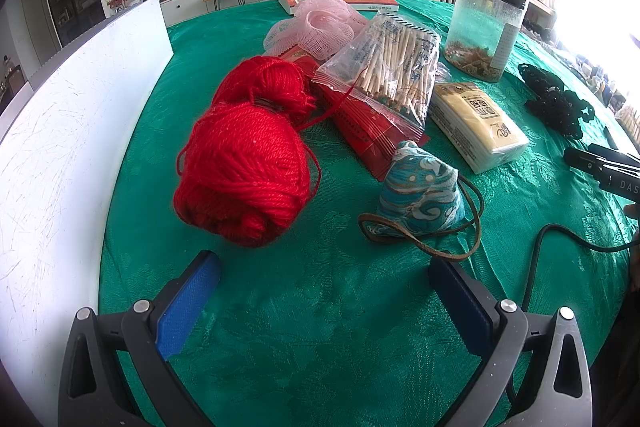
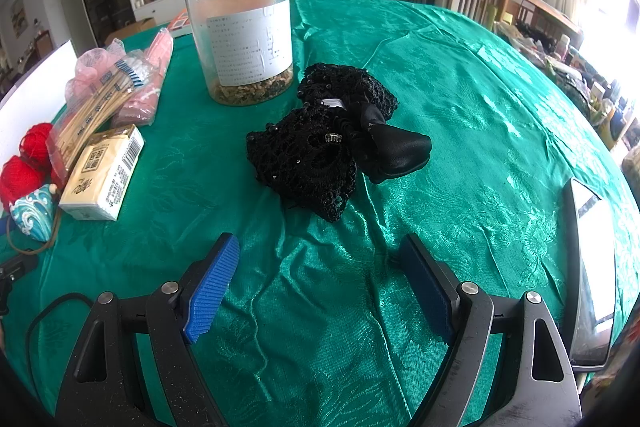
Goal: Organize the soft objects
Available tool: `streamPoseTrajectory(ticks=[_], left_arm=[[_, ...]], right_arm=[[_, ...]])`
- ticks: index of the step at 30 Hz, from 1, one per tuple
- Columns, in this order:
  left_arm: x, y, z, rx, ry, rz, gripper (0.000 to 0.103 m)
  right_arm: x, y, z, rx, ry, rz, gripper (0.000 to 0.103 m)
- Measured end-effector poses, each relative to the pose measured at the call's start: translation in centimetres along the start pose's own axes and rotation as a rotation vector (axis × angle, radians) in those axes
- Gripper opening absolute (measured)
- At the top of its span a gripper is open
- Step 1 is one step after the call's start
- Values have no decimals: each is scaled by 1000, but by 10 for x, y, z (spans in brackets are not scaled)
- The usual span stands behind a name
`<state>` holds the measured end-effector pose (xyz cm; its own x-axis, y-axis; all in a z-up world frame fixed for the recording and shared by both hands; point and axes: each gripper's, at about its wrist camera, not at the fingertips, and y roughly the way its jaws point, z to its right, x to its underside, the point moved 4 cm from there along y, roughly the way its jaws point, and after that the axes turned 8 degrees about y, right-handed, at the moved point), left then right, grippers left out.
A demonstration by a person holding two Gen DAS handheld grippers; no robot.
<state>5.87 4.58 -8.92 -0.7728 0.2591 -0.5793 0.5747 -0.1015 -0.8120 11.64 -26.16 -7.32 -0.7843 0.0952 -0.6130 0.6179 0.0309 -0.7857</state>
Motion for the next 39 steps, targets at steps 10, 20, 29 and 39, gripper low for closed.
streamPoseTrajectory(ticks=[10,20,29,39], left_arm=[[0,0,0,0,0,0,103],[0,0,0,0,-1,0,103],[0,0,0,-1,-1,1,103],[5,-7,-7,22,-7,-77,103]], right_arm=[[0,0,0,-1,0,0,84],[0,0,0,-1,0,0,84],[0,0,1,-1,0,1,84],[0,0,1,-2,0,1,84]])
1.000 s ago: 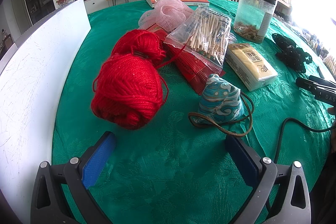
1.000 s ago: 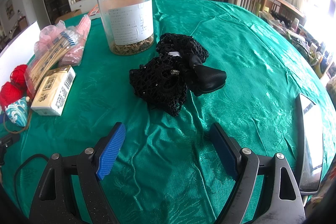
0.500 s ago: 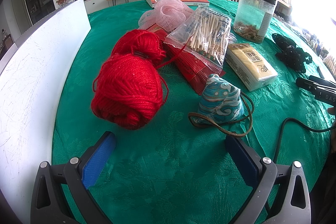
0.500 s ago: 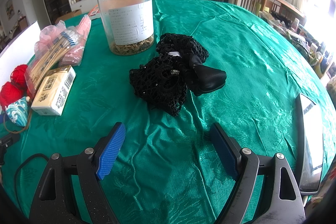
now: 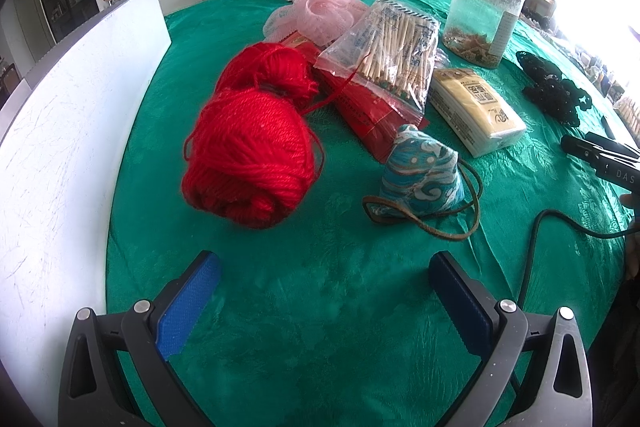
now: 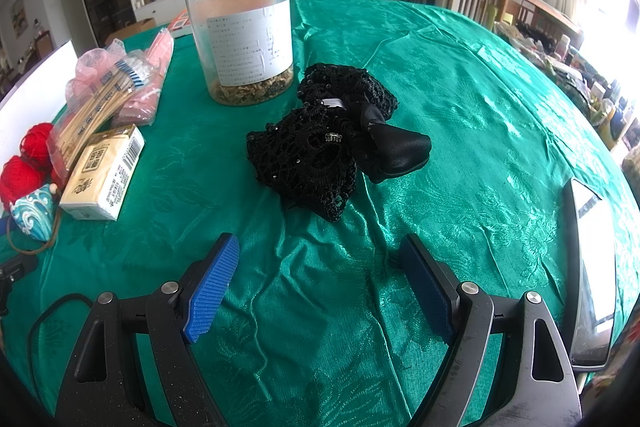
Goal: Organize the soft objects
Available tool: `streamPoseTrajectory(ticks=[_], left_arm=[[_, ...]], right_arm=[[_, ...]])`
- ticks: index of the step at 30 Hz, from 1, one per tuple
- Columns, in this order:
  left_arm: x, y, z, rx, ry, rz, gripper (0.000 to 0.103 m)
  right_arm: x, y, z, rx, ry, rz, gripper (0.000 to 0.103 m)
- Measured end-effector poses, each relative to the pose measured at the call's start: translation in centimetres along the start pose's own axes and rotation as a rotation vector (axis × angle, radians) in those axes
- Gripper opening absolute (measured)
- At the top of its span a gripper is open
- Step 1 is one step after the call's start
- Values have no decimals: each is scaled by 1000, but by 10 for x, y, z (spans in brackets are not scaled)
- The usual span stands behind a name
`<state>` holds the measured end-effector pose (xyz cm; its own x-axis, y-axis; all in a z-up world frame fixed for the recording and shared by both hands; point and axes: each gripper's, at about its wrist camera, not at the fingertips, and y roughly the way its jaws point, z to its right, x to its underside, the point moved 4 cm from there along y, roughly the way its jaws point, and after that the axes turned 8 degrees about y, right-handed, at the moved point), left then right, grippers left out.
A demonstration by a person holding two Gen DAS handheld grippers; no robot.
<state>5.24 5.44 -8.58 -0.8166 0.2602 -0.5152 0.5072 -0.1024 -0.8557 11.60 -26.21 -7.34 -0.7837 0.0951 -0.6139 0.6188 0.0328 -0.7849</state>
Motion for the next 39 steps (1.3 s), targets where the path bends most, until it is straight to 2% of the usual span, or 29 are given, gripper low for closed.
streamPoseTrajectory(ticks=[4,8,11,13,15,18,19,21,24,25,26,27,30,34,36,39], left_arm=[[0,-36,-27,58,-113,70,103],[-24,-48,-50,98,-207,108,102],[-45,-31,-53,48,-210,75,102],[-56,-8,-52,16,-190,20,101],[-59,16,-54,1,-187,-47,88],[-62,33,-57,4,-203,-94,80],[-64,33,-56,-9,-193,-87,78],[-68,33,-54,-14,-178,-93,54],[-73,29,-52,-6,-173,-79,48],[-76,24,-52,-6,-173,-65,48],[-78,17,-52,-1,-178,-44,48],[-81,8,-54,7,-184,-20,48],[-93,-19,-58,15,-191,57,48],[-108,-56,-72,53,-224,149,48],[-108,-75,-81,66,-236,185,48],[-98,-101,-102,61,-252,216,48]], right_arm=[[0,0,0,0,0,0,84],[0,0,0,0,0,-1,85],[0,0,0,0,0,0,85],[0,0,-1,-3,0,0,85],[-1,-2,-1,-22,5,-7,85],[-14,-17,13,-203,169,20,84],[-21,-20,21,-218,234,30,84],[-38,-15,27,-218,286,6,85],[-65,9,19,-214,275,-49,84],[-69,22,17,-202,266,-99,80],[-71,37,17,-177,265,-169,60],[-78,38,19,-122,256,-153,35],[-103,32,27,-117,283,-121,33],[-147,-6,29,-85,258,22,33],[-165,-33,18,-97,229,85,33],[-177,-75,-22,-155,154,144,33]])
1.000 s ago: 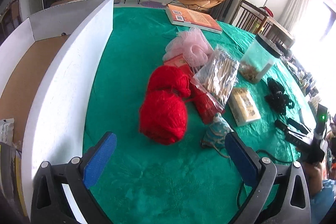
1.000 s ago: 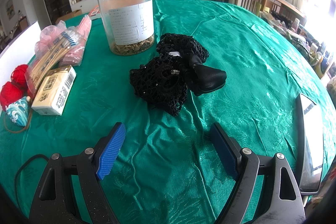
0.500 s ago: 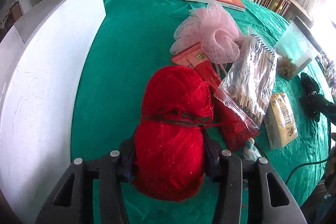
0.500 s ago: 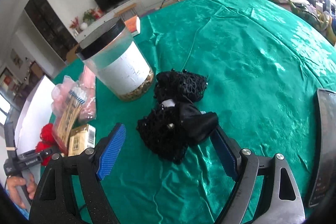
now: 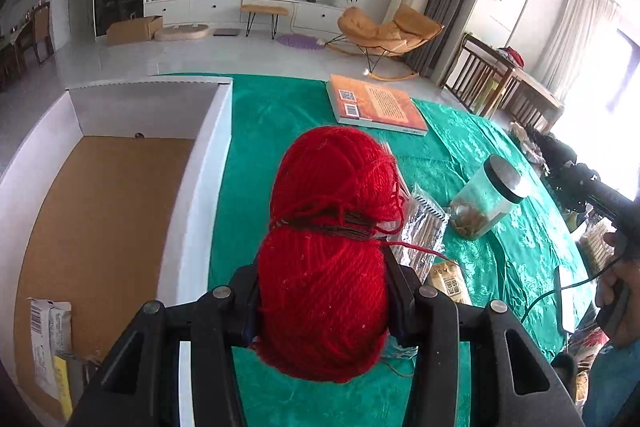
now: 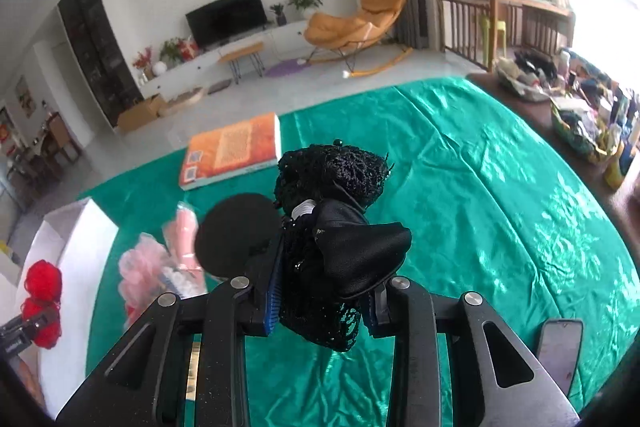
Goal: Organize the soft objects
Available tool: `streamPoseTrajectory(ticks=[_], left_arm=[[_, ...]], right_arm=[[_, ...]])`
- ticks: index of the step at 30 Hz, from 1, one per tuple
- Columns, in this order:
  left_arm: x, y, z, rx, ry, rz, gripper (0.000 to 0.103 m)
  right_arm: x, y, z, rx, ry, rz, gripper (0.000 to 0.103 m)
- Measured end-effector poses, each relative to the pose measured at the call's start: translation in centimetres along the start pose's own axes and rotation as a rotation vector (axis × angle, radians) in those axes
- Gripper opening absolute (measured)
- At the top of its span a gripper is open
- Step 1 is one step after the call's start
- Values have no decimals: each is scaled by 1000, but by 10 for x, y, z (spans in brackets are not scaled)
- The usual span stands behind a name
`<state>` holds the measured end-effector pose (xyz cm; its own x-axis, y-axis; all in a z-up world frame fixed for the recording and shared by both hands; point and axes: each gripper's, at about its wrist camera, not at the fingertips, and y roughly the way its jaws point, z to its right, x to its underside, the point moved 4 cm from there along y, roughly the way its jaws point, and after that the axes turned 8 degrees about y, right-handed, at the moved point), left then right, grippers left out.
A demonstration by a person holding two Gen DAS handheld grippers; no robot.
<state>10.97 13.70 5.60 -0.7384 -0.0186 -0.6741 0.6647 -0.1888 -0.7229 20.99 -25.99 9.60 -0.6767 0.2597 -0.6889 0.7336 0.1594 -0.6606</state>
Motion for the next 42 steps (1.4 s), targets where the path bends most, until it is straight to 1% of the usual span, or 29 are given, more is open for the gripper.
streamPoseTrajectory(ticks=[3,4,6,9,12,13,14,15,16,17,18,19,21,23,24,27,30,32,33,34,36,38,40,42], left_arm=[[8,-32,-34,-60,-13,19,48],[14,-45,-48,-93,-19,25,48],[24,-68,-78,-172,-33,31,48],[43,-100,-124,-280,-66,33,48],[65,-120,-161,-381,-104,31,50],[73,-125,-173,-416,-121,32,53],[80,-129,-182,-445,-142,44,65],[86,-131,-188,-465,-160,55,91],[92,-133,-192,-482,-173,66,100],[96,-135,-193,-493,-180,92,103],[99,-136,-191,-497,-177,112,103],[100,-134,-189,-489,-169,113,103],[99,-128,-181,-452,-156,100,103],[94,-120,-163,-379,-136,104,103],[91,-117,-148,-340,-119,113,103],[82,-107,-91,-221,-36,141,103],[78,-95,-26,-94,59,141,103],[85,-79,17,-1,111,102,103],[90,-68,37,37,142,68,103],[97,-54,55,59,176,31,103],[113,-25,82,60,242,-36,103],[126,0,97,27,279,-87,103],[133,18,97,6,278,-121,103],[138,29,95,10,260,-144,103]], right_arm=[[14,-23,-69,-103,-92,-2,33],[22,-29,-95,-146,-120,-10,33],[45,-43,-151,-259,-165,-39,33],[86,-59,-233,-444,-214,-111,33],[126,-67,-309,-592,-262,-206,34],[140,-68,-330,-635,-275,-245,34],[153,-68,-350,-675,-289,-287,35],[167,-66,-364,-706,-304,-330,42],[179,-64,-375,-724,-322,-370,49],[189,-63,-383,-741,-340,-402,68],[196,-60,-385,-748,-356,-415,74],[200,-58,-380,-736,-373,-399,74],[199,-53,-362,-662,-411,-337,74],[192,-42,-327,-579,-418,-284,74],[189,-35,-308,-529,-410,-259,74],[186,-13,-235,-333,-389,-182,74],[187,10,-144,-122,-319,-143,74],[188,26,-84,-5,-231,-148,74],[184,27,-52,36,-185,-154,74],[185,29,-31,73,-144,-159,74],[187,32,2,137,-94,-160,74],[192,34,21,175,-77,-154,74],[196,32,25,192,-99,-125,74],[198,32,25,188,-128,-118,80]])
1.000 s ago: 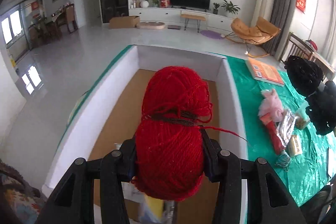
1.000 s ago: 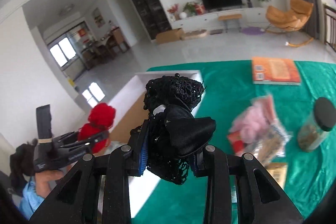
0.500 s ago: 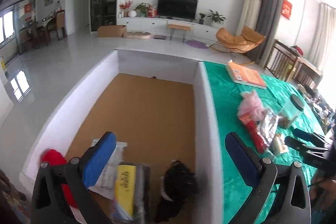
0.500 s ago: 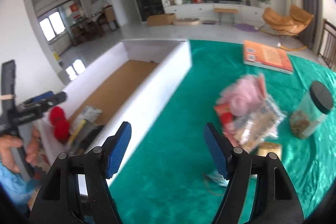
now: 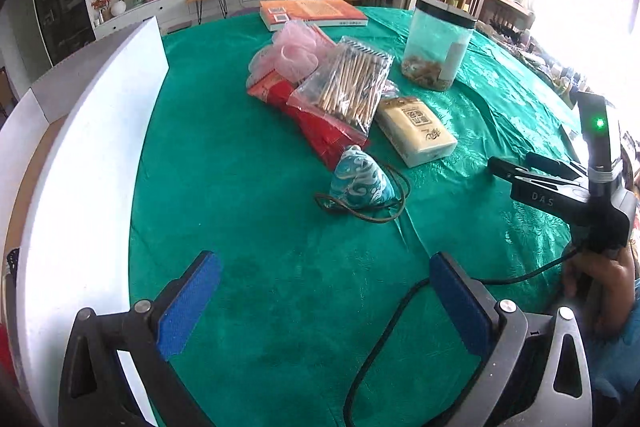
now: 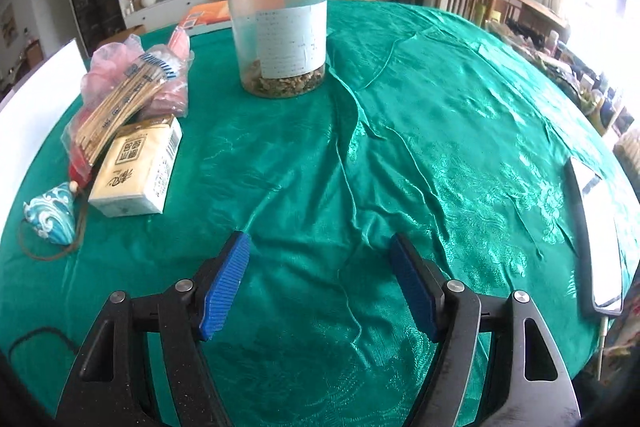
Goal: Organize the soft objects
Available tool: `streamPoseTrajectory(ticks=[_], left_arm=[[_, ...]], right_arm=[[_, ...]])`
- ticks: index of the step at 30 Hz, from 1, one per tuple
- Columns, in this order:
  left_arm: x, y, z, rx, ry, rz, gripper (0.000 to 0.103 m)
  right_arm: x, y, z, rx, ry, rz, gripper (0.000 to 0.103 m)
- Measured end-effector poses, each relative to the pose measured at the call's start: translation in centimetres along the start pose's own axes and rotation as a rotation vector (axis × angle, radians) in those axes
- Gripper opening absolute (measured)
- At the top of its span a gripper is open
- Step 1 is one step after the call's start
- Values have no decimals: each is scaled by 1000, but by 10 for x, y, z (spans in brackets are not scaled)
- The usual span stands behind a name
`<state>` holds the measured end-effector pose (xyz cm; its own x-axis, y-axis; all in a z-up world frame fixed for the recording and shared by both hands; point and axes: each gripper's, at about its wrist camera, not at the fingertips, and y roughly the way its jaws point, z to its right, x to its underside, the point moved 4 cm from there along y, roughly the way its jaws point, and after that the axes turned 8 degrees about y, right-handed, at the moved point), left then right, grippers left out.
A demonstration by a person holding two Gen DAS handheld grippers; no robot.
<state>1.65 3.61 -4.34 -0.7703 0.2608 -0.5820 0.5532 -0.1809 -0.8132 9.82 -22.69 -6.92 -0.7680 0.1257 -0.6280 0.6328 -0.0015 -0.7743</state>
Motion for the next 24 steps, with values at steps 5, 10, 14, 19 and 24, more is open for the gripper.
streamPoseTrajectory(ticks=[5,10,14,19,24], left_arm=[[2,27,-7,-17,2,-10,103],[1,51,-10,-58,46,-26,103],[3,54,-16,-51,35,-19,103],[1,56,-17,-56,35,-5,103],[-1,56,-17,-60,30,1,103]], right_arm=[[-2,4,-2,-18,-4,6,85],[1,2,-3,-19,-5,9,85],[4,-1,-5,-20,-7,12,85],[5,-1,-6,-20,-7,12,85],[4,0,-5,-20,-7,12,86]])
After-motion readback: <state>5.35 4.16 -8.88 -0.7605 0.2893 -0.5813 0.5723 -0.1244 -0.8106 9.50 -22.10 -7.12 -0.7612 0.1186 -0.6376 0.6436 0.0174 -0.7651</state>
